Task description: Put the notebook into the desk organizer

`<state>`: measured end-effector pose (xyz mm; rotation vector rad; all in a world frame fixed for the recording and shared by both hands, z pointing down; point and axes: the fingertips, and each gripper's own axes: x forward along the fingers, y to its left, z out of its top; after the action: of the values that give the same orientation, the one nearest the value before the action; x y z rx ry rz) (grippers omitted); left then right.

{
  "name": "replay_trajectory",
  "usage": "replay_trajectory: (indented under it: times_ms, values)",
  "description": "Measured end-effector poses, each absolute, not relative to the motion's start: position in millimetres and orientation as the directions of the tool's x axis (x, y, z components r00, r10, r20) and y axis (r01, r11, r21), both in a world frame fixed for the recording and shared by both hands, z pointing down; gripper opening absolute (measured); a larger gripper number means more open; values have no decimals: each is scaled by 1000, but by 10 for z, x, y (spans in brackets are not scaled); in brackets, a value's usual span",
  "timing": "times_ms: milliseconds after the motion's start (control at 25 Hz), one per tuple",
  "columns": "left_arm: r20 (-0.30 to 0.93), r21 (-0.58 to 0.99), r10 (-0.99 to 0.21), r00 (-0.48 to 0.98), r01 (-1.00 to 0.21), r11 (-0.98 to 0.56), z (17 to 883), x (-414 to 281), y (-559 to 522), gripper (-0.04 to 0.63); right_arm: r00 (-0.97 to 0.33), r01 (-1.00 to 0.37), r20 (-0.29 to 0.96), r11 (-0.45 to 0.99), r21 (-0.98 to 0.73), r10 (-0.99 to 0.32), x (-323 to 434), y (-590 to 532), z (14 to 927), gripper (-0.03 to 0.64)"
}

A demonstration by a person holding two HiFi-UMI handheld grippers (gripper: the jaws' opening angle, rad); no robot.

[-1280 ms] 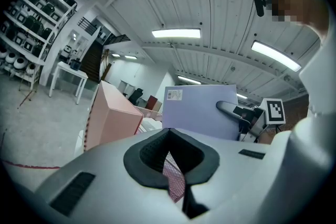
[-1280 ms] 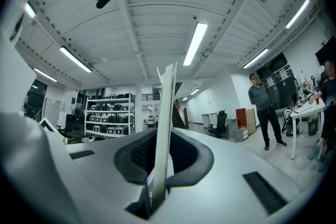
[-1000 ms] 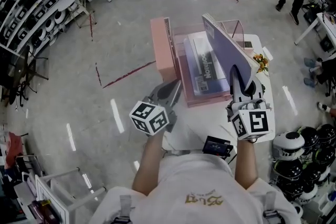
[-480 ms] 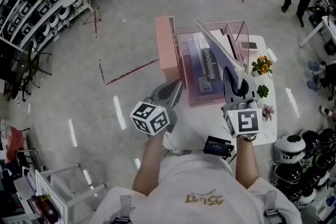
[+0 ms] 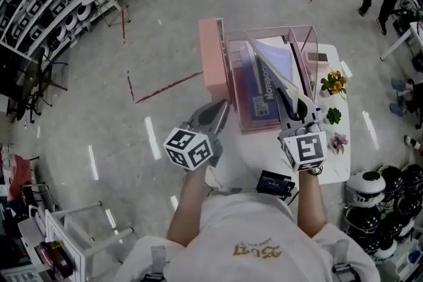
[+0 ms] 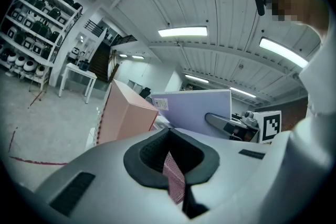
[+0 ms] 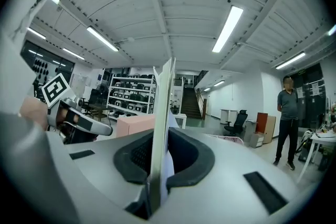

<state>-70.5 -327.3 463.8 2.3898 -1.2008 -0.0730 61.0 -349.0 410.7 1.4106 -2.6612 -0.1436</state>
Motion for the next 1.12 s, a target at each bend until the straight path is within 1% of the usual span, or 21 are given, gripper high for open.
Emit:
replay_trajectory:
  times_ms: [240,480,600,720,760,840,960,1120]
  values:
    - [160,429,-775,612,-750,-504,4662,-731,-3301,15,-601,-750,158,621,227,-784,486,-3517,4280,52]
    - [160,431,-776,610,-751,-501,4694,-720,-3303,15,-590,-641,323,673,370,-740,379,-3487,4621,71]
    - [159,431,-777,609,-751,-500,4692,-729,-3301,15,-591,-578,408,718,388,-696,301,-3446,4813,103]
    - [158,432,-777,609,-750,-500,4678,-752,-3291,15,-589,-516,487,764,387,-645,240,-3392,4960,160]
    - [158,433,-777,609,-750,-500,4676,-763,-3287,15,-589,-504,502,773,385,-634,231,-3378,4980,163]
    - [158,435,-776,611,-749,-501,4676,-780,-3282,15,-589,-488,523,787,377,-616,223,-3363,5007,197]
    - [160,440,-768,620,-741,-507,4691,-778,-3276,15,-604,-472,539,808,352,-587,211,-3338,5032,220]
    - [164,453,-750,641,-724,-520,4708,-757,-3258,15,-662,-449,553,859,247,-506,152,-3270,5025,322]
